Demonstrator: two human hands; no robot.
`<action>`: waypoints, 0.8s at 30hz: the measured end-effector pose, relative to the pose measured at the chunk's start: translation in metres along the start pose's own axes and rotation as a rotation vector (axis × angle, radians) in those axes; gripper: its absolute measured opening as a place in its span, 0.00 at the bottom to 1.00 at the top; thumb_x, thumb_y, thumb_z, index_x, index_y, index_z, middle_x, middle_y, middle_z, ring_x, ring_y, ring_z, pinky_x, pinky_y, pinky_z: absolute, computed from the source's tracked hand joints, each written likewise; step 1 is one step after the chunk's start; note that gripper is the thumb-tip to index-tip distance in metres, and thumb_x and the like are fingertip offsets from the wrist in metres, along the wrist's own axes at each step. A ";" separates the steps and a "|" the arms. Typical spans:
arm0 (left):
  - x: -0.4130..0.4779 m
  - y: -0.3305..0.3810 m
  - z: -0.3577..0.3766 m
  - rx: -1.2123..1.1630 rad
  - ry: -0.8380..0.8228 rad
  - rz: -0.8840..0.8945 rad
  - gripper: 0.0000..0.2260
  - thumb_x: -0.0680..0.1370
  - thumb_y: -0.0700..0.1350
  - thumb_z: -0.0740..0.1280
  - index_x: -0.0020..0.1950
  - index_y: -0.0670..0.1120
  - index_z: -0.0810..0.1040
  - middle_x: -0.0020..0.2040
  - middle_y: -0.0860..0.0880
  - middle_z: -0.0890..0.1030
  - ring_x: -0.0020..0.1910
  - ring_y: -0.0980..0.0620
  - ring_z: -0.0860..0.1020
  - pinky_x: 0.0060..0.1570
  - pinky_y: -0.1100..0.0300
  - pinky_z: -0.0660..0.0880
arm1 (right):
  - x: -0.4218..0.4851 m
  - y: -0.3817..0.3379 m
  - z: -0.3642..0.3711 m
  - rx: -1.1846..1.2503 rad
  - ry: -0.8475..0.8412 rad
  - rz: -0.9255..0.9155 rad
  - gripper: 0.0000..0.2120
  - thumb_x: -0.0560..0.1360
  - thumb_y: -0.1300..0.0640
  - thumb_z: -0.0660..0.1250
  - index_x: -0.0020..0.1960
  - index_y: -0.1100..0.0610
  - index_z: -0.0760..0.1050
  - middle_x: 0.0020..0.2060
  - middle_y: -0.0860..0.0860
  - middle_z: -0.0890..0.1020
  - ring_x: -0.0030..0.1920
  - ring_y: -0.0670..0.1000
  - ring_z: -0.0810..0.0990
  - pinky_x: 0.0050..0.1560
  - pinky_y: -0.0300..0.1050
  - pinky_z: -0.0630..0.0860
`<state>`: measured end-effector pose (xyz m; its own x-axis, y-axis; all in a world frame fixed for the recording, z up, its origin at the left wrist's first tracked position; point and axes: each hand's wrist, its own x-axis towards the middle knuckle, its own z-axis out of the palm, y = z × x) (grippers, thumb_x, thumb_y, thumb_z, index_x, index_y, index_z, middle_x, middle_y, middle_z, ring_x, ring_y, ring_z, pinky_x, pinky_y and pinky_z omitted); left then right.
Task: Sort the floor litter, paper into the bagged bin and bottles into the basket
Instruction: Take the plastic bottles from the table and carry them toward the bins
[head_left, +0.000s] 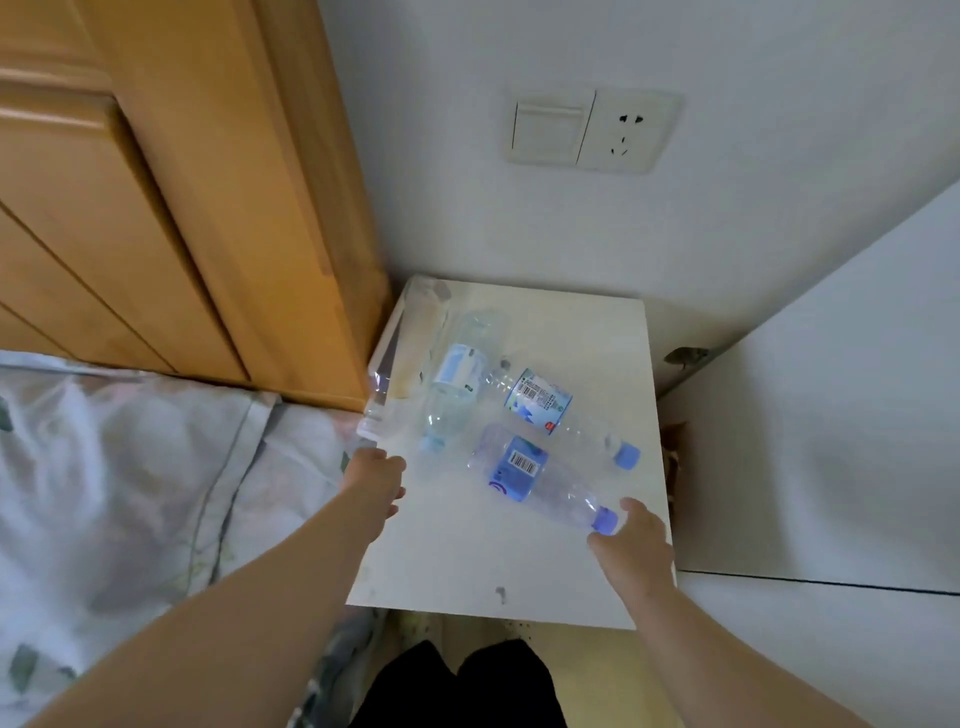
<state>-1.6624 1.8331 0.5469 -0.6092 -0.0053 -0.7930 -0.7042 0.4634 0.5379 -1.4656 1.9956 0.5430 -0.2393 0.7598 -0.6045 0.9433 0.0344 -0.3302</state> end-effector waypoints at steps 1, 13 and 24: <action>0.009 0.001 0.003 -0.017 0.023 -0.017 0.10 0.77 0.38 0.62 0.57 0.46 0.69 0.42 0.46 0.73 0.35 0.50 0.72 0.34 0.60 0.68 | 0.008 -0.001 0.004 -0.044 -0.029 0.001 0.28 0.73 0.58 0.65 0.72 0.56 0.62 0.67 0.56 0.68 0.63 0.60 0.70 0.60 0.50 0.69; 0.092 0.029 0.012 0.040 0.032 -0.028 0.25 0.72 0.45 0.71 0.67 0.47 0.67 0.54 0.47 0.75 0.46 0.47 0.73 0.40 0.56 0.69 | 0.050 -0.018 0.042 -0.195 -0.170 -0.028 0.26 0.74 0.64 0.57 0.69 0.47 0.62 0.62 0.53 0.70 0.62 0.59 0.70 0.59 0.50 0.70; 0.047 -0.004 0.003 0.034 -0.016 -0.080 0.14 0.72 0.36 0.68 0.55 0.43 0.71 0.42 0.47 0.75 0.34 0.52 0.73 0.36 0.61 0.69 | 0.034 -0.006 0.044 0.163 -0.334 0.128 0.22 0.72 0.67 0.63 0.66 0.61 0.69 0.49 0.53 0.74 0.48 0.53 0.74 0.42 0.40 0.68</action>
<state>-1.6869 1.8332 0.5065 -0.5451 -0.0291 -0.8379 -0.7373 0.4923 0.4626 -1.4894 1.9923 0.4926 -0.2095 0.4975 -0.8418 0.9277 -0.1708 -0.3319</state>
